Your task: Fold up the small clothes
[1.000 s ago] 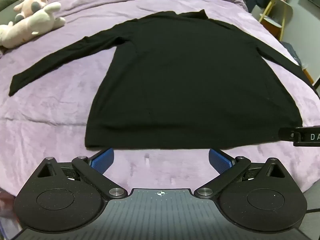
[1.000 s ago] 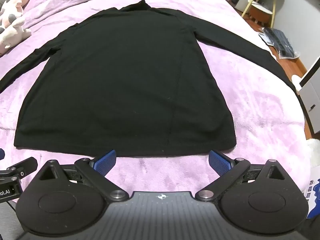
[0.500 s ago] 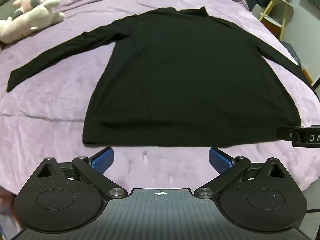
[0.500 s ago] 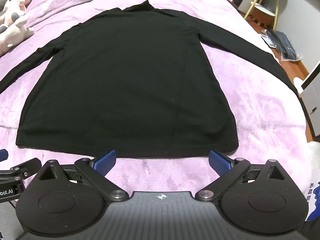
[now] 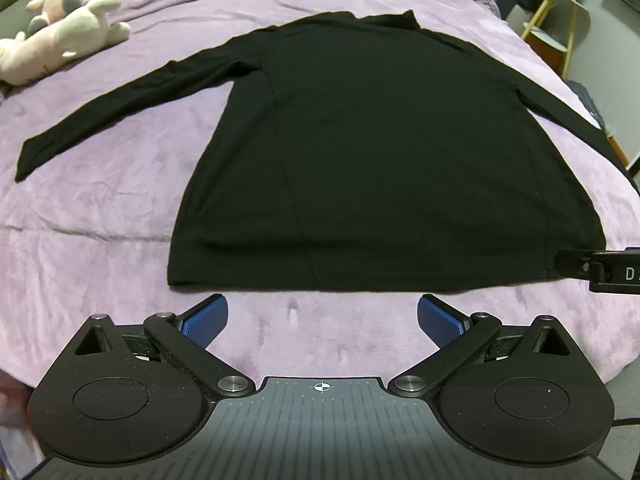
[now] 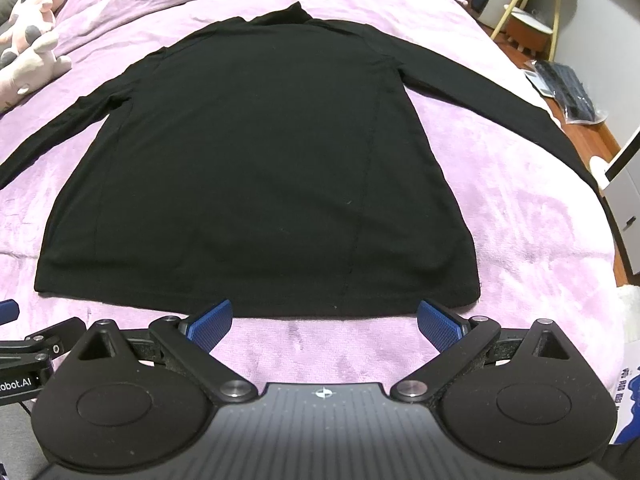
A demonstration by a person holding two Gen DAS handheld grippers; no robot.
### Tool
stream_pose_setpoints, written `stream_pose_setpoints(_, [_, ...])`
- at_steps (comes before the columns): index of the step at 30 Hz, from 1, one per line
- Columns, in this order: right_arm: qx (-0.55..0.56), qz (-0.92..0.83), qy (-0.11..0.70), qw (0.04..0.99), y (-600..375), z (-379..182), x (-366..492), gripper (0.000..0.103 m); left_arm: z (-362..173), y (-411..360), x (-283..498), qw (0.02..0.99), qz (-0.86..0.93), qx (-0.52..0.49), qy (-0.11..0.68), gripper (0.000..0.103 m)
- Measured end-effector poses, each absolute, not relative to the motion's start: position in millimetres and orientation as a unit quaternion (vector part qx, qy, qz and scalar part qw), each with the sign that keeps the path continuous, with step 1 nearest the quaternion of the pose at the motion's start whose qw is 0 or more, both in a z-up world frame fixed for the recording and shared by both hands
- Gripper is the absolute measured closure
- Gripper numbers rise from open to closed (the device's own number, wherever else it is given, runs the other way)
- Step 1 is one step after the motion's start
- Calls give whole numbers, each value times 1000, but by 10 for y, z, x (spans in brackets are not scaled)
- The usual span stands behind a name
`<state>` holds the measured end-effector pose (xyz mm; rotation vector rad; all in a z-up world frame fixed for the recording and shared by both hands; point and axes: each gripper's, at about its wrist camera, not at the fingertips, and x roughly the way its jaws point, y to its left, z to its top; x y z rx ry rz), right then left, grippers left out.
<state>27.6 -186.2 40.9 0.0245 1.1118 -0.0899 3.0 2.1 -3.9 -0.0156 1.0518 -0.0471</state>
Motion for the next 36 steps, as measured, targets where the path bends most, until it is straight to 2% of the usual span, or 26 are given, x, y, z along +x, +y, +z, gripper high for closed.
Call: stream_pose_setpoints(36, [15,-41,527,849,-1856,407,286,4,-47,38,60,860,-27,-17,509,0])
